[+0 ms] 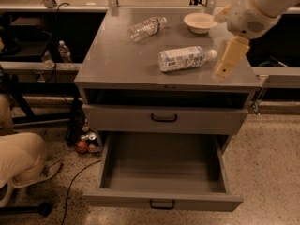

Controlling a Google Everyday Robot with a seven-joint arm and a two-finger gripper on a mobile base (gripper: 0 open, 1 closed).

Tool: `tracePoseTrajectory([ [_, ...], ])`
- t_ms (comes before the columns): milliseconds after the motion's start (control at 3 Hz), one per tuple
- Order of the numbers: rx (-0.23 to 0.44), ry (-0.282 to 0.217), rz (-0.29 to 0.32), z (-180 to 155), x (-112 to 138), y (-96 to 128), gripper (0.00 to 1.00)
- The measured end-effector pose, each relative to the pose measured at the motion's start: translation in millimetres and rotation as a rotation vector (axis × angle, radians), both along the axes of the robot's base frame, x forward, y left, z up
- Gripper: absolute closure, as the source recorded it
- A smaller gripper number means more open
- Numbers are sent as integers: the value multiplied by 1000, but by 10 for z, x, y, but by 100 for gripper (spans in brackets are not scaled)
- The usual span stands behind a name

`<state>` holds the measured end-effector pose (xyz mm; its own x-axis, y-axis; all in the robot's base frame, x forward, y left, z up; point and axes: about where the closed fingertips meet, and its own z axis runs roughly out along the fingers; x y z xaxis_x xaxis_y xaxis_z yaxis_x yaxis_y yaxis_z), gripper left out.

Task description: Place blue plastic bottle into middle drawer

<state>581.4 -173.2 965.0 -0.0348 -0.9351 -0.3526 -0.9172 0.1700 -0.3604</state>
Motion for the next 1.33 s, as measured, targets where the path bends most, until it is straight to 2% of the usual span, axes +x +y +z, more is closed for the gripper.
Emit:
tracePoseTrajectory([
  [333,12,21,53,-228,505,254,0],
  [667,-23,74,94,-571,950,519,0],
  [1000,-74,121,114,-819,1153,649,0],
  [1333,-98,156,123,-959,1233,691,0],
])
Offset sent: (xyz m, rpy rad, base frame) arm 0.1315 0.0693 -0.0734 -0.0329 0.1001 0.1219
